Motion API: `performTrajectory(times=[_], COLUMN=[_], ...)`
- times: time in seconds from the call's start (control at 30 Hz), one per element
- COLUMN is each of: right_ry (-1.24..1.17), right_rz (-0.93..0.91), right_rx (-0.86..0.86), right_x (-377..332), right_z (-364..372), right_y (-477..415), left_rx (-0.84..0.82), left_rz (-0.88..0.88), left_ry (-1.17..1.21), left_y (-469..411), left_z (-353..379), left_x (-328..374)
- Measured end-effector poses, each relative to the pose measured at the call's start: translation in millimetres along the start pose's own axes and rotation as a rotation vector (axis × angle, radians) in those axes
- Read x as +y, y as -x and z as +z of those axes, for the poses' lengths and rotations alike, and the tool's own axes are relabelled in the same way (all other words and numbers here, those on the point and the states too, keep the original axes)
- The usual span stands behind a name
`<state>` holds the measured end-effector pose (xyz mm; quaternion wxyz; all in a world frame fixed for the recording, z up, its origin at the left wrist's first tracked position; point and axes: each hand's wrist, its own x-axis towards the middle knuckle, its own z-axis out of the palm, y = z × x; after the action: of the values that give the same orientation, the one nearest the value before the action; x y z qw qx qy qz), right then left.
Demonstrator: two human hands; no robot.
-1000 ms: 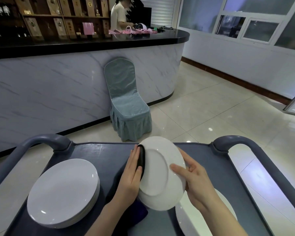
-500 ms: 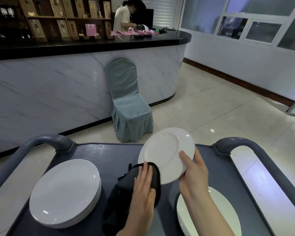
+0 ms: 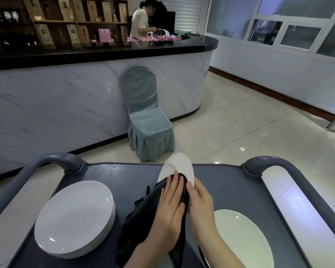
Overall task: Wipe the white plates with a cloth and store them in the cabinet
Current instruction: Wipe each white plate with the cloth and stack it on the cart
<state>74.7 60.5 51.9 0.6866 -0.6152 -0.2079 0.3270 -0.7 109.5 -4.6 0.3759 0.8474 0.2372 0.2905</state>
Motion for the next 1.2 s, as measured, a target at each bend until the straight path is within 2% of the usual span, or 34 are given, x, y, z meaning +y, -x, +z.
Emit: performTrajectory(times=[0.07, 0.17, 0.27, 0.43, 0.57, 0.67, 0.77, 0.9, 1.03, 1.2], right_ry=[0.067, 0.123, 0.099, -0.043, -0.083, -0.063, -0.028, -0.124, -0.212, -0.131], right_rz=[-0.004, 0.015, 0.057, 0.066, 0.066, 0.04, 0.011, 0.043, 0.004, 0.023], right_rx=[-0.028, -0.064, -0.116, -0.137, -0.215, -0.218, -0.247, -0.211, -0.149, -0.152], right_x=[6.6, 16.7, 16.9, 5.3, 7.4, 11.1, 9.9, 2.3, -11.1, -6.2], right_z=[0.2, -2.2, -4.6, -20.3, -29.9, -29.2, -28.3, -31.2, -37.9, -34.7], right_y=[6.5, 15.5, 18.9, 9.7, 10.8, 13.8, 16.2, 9.3, -2.0, -0.1], left_rx=[-0.001, 0.0, -0.095, -0.094, -0.117, -0.058, 0.037, 0.06, -0.02, -0.033], left_rz=[0.021, -0.024, -0.11, -0.028, 0.011, 0.019, 0.014, -0.098, -0.242, -0.19], left_ry=[0.138, 0.177, 0.155, 0.161, 0.003, 0.034, 0.18, 0.183, 0.126, 0.239], left_y=[-9.5, -30.0, -44.6, -10.3, 19.6, 7.9, -12.9, -17.8, 7.2, 11.5], left_z=[-9.8, -22.4, -30.2, -16.9, -6.2, -6.4, -11.5, -15.6, -10.0, 10.9], left_x=[-1.4, -8.4, -9.8, 2.1, -9.2, -7.7, -14.3, -42.1, -59.6, -27.3])
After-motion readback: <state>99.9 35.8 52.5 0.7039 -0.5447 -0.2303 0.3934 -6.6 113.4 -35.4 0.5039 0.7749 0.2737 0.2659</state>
